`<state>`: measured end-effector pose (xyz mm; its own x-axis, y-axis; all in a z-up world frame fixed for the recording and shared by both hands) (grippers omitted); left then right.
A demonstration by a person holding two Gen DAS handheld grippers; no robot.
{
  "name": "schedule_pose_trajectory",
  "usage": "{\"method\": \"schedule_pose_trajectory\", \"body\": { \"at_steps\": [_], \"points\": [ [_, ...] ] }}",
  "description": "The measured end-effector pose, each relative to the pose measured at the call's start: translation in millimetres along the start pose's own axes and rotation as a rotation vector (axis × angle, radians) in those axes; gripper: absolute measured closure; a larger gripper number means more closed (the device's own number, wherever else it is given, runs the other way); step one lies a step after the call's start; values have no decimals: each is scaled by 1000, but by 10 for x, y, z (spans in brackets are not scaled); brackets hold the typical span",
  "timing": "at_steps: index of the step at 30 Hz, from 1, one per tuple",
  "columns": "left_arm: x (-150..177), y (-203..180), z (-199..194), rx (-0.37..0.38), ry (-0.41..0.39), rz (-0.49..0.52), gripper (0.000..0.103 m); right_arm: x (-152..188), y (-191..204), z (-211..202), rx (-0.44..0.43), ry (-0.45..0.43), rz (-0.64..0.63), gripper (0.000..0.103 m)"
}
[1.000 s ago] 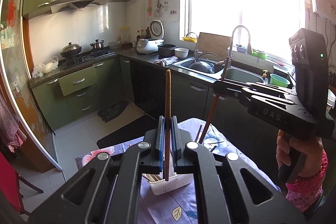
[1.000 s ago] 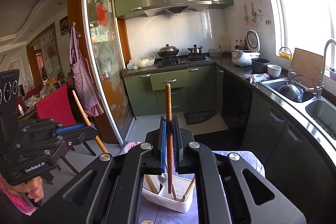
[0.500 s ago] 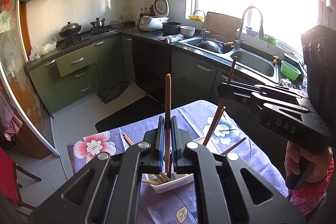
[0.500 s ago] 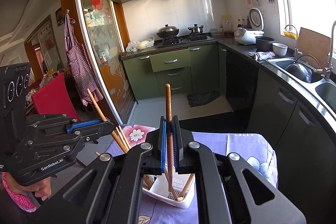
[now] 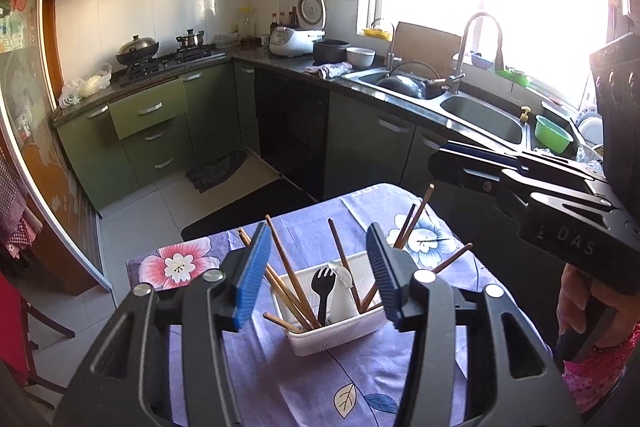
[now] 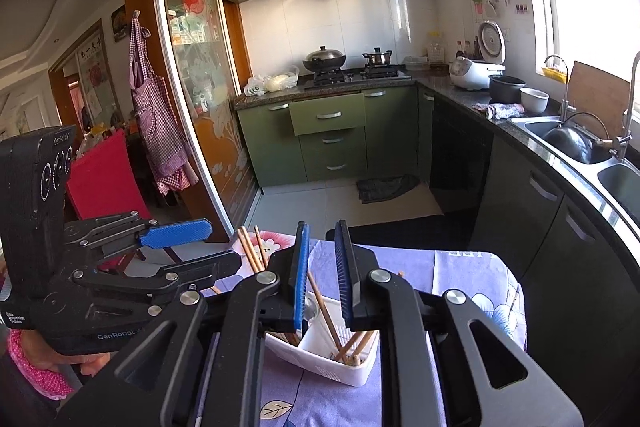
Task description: Organize utensils
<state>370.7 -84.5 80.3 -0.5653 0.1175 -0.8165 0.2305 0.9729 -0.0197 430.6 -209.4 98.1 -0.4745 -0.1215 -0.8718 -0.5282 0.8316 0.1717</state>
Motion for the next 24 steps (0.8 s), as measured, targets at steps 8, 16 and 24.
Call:
{"method": "schedule_pose_trajectory", "body": {
  "at_steps": [8,16,24],
  "points": [
    [-179,-86,-986,-29,-184,21,18,-134,404,-922,-5,-124,-64,85],
    [267,-87,-1743,-76,-281,-15,7,254,554,-1994,55,-229,-93,39],
    [1246,-150,-1731,-142,-203,-25,7,1495,414,-2554,189,-225,-22,32]
  ]
}}
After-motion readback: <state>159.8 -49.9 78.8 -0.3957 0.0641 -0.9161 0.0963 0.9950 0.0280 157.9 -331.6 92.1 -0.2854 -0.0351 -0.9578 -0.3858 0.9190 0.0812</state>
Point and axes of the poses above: each gripper's, at about its wrist camera, not at the fingertips, and z roughly the way its jaws point, y to its left, x to its underside, the point moved 10 cm from there along z, roughly the way its jaws point, and after that the axes turned 1 degree about -x, right-handed, at the moved point
